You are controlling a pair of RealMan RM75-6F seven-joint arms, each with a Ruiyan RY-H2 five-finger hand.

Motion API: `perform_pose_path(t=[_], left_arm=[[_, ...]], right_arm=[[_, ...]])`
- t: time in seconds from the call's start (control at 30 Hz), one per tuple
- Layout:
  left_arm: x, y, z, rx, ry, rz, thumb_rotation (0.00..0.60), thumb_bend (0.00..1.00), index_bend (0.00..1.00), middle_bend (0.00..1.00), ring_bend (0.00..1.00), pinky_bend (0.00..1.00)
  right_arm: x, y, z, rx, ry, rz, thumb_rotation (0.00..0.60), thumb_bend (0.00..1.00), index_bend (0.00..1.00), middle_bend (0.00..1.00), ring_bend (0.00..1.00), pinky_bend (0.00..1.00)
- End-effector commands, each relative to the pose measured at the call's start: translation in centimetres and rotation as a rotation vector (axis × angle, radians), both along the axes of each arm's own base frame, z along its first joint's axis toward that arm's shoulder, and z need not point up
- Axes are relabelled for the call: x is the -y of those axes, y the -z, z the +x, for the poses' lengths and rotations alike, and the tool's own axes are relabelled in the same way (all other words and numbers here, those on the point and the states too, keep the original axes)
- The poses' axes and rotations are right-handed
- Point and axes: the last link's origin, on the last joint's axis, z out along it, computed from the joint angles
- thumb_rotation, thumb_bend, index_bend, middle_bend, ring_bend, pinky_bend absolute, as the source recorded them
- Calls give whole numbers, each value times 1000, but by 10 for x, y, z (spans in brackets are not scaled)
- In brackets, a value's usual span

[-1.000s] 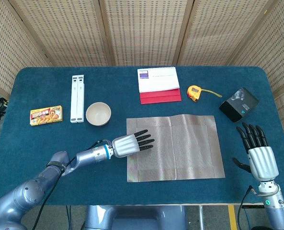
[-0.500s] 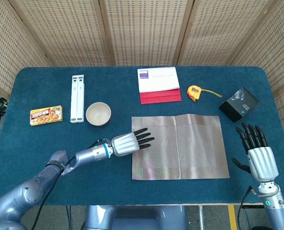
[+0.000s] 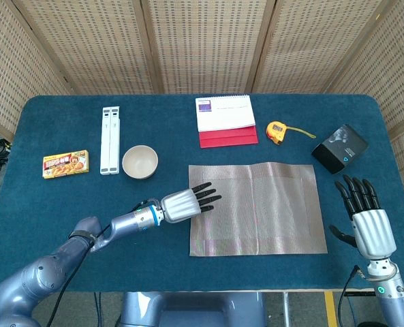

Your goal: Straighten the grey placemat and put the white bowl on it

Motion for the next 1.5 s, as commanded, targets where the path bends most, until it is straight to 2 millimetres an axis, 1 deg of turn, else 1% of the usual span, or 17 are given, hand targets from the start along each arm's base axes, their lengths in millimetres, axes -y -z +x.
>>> perform_pose_path(t=[0.03, 0.33, 0.4, 0.53, 0.63, 0.8, 0.9, 1.07, 1.17, 1.27, 1.3, 1.5], left_arm=[[1, 1, 0, 1, -3, 1, 600, 463, 258, 0, 0, 0], [2, 5, 2, 13, -23, -1, 600, 492, 351, 0, 0, 0], [2, 6, 2, 18, -29, -2, 600, 507, 396, 0, 0, 0], [4, 8, 3, 33, -53, -17, 600, 506, 466, 0, 0, 0], [5, 9, 4, 38, -53, -14, 600, 502, 532, 0, 0, 0], [6, 10, 6, 54, -51, -6, 600, 490, 704, 0, 0, 0], [6, 10, 6, 60, -53, -2, 600, 487, 765, 0, 0, 0], [6, 7, 5, 75, -58, 0, 600, 487, 780, 0, 0, 0], [6, 0, 0, 94, -68, 2, 600, 487, 781, 0, 0, 0], [12, -11, -13, 134, -107, -7, 600, 486, 783, 0, 0, 0], [14, -16, -20, 129, -105, 4, 600, 486, 784, 0, 0, 0], [18, -32, -40, 83, -102, 40, 600, 487, 786, 0, 0, 0]], right_arm=[[0, 0, 0, 0, -1, -1, 600, 0, 0, 0, 0, 0], [-2, -1, 2, 6, -10, 0, 600, 0, 0, 0, 0, 0], [-2, -1, 2, 7, -11, 0, 600, 0, 0, 0, 0, 0], [-2, -1, 3, 11, -12, 1, 600, 0, 0, 0, 0, 0], [-3, -2, 4, 21, -19, 1, 600, 0, 0, 0, 0, 0], [-3, -3, 6, 29, -25, 5, 600, 0, 0, 0, 0, 0], [-3, -3, 6, 32, -26, 6, 600, 0, 0, 0, 0, 0], [-4, -3, 6, 34, -27, 6, 600, 0, 0, 0, 0, 0], [-4, -3, 7, 37, -27, 7, 600, 0, 0, 0, 0, 0], [-4, -5, 7, 37, -30, 1, 600, 0, 0, 0, 0, 0], [-4, -5, 7, 37, -29, -1, 600, 0, 0, 0, 0, 0], [-5, -4, 8, 35, -31, 5, 600, 0, 0, 0, 0, 0]])
